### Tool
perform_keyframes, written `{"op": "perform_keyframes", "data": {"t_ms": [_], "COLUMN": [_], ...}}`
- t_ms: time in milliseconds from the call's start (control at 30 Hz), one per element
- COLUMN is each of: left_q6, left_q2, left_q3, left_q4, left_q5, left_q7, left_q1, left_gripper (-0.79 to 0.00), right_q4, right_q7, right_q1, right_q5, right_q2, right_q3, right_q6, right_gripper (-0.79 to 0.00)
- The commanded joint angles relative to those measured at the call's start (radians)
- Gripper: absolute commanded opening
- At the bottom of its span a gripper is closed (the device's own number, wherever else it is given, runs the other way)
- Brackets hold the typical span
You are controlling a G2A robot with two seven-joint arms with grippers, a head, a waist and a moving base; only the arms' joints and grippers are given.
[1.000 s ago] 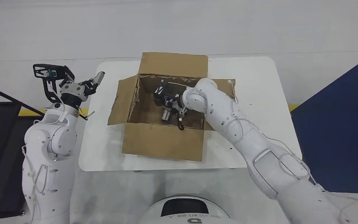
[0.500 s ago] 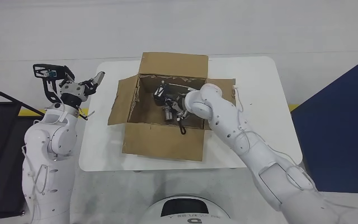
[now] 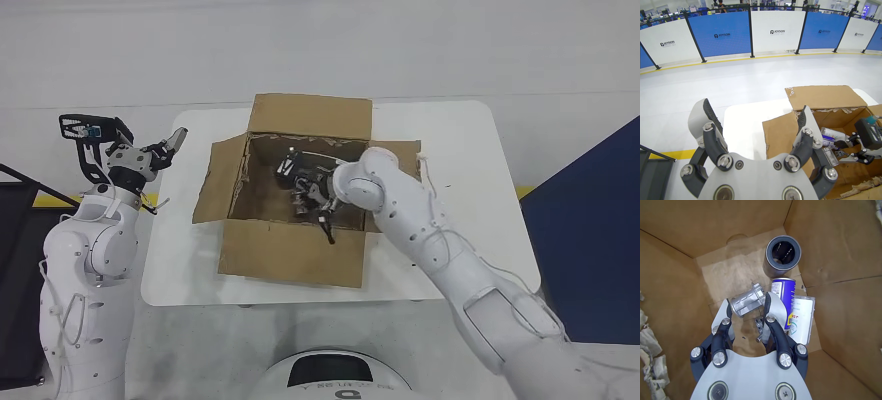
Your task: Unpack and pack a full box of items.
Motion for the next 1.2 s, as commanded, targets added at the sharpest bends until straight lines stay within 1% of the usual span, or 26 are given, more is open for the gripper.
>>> {"op": "perform_keyframes", "data": {"t_ms": [0, 33, 67, 100, 133, 167, 333, 633, 700, 733, 800, 833, 967, 1167], "left_q6": [0.000, 0.000, 0.000, 0.000, 0.000, 0.000, 0.000, 0.000, 0.000, 0.000, 0.000, 0.000, 0.000, 0.000], "left_q2": [0.000, 0.000, 0.000, 0.000, 0.000, 0.000, 0.000, 0.000, 0.000, 0.000, 0.000, 0.000, 0.000, 0.000], "left_q3": [0.000, 0.000, 0.000, 0.000, 0.000, 0.000, 0.000, 0.000, 0.000, 0.000, 0.000, 0.000, 0.000, 0.000], "left_q4": [0.000, 0.000, 0.000, 0.000, 0.000, 0.000, 0.000, 0.000, 0.000, 0.000, 0.000, 0.000, 0.000, 0.000], "left_q5": [0.000, 0.000, 0.000, 0.000, 0.000, 0.000, 0.000, 0.000, 0.000, 0.000, 0.000, 0.000, 0.000, 0.000], "left_q7": [0.000, 0.000, 0.000, 0.000, 0.000, 0.000, 0.000, 0.000, 0.000, 0.000, 0.000, 0.000, 0.000, 0.000], "left_q1": [0.000, 0.000, 0.000, 0.000, 0.000, 0.000, 0.000, 0.000, 0.000, 0.000, 0.000, 0.000, 0.000, 0.000], "left_gripper": [0.000, 0.000, 0.000, 0.000, 0.000, 0.000, 0.000, 0.000, 0.000, 0.000, 0.000, 0.000, 0.000, 0.000], "right_q4": [0.040, 0.062, 0.084, 0.104, 0.123, 0.143, 0.223, 0.358, 0.389, 0.403, 0.428, 0.439, 0.472, 0.483], "right_q7": [0.011, 0.017, 0.026, 0.029, 0.028, 0.024, -0.005, -0.031, -0.033, -0.036, -0.047, -0.053, -0.094, -0.153], "right_q1": [0.024, 0.037, 0.051, 0.065, 0.079, 0.091, 0.143, 0.215, 0.228, 0.234, 0.244, 0.248, 0.259, 0.257], "right_q5": [0.019, 0.029, 0.031, 0.035, 0.036, 0.038, 0.044, 0.058, 0.066, 0.070, 0.075, 0.076, 0.069, 0.043], "right_q2": [-0.011, -0.017, -0.024, -0.031, -0.038, -0.045, -0.078, -0.135, -0.148, -0.154, -0.164, -0.169, -0.182, -0.186], "right_q3": [-0.021, -0.034, -0.052, -0.068, -0.084, -0.098, -0.150, -0.219, -0.231, -0.236, -0.244, -0.247, -0.255, -0.256], "right_q6": [0.006, -0.004, -0.019, -0.033, -0.049, -0.060, -0.083, -0.092, -0.098, -0.102, -0.106, -0.108, -0.109, -0.089], "right_gripper": [-0.434, -0.434, -0.406, -0.249, -0.142, 0.000, 0.000, 0.000, -0.108, -0.212, -0.283, -0.394, -0.422, -0.403]}}
